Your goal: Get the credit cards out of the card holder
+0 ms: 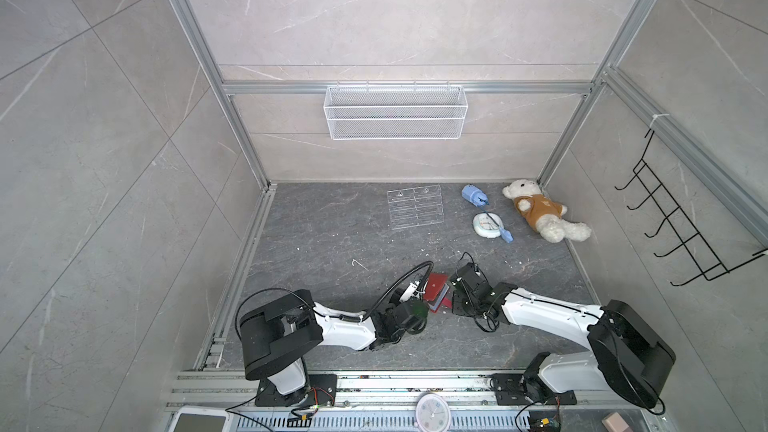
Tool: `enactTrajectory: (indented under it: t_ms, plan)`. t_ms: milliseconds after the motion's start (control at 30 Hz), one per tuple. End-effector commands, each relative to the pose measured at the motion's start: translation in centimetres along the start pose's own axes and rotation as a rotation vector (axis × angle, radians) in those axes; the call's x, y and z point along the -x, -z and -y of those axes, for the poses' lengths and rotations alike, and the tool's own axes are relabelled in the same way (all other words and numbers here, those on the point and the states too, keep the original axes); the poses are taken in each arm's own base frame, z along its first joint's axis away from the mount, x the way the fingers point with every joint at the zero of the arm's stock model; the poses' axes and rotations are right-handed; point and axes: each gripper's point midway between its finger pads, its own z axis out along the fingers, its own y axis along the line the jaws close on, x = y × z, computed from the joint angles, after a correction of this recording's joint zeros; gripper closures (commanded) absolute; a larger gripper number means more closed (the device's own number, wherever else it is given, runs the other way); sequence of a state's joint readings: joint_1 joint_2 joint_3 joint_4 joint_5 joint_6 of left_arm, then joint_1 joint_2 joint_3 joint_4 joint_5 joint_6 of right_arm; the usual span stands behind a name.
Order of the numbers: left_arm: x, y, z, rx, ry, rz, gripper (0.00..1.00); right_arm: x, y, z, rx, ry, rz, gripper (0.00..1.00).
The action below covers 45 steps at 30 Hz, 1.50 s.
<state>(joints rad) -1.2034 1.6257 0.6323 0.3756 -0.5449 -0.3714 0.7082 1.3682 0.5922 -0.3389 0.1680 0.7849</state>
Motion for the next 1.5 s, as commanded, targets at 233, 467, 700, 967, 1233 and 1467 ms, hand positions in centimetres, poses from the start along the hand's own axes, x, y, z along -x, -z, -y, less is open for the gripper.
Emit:
enactTrajectory:
  t_ms: [233, 467, 700, 967, 1233, 1467]
  plan:
    - [3.4, -0.2, -0.9, 0.042, 0.17, 0.1, 0.4, 0.2, 1.7, -1.1, 0.095, 0.0, 0.018, 0.63]
    - [4.3, -0.7, 0.1, -0.022, 0.184, 0.11, 0.43, 1.1, 2.8, -1.4, 0.111, -0.002, 0.04, 0.59]
    - [4.6, -1.2, 1.6, -0.087, 0.172, 0.113, 0.45, 1.8, 3.2, -1.8, 0.123, 0.004, 0.04, 0.58]
    - [4.9, -1.5, 1.7, -0.076, 0.153, 0.109, 0.46, 3.6, 2.2, -3.0, 0.166, -0.017, 0.033, 0.61]
    - [5.0, -1.7, 1.9, -0.079, 0.153, 0.109, 0.47, 5.4, 0.1, -4.2, 0.199, -0.044, 0.02, 0.71]
    - [5.2, -1.5, 2.5, -0.113, 0.162, 0.108, 0.48, 7.2, 0.5, -5.6, 0.222, -0.027, 0.039, 0.72]
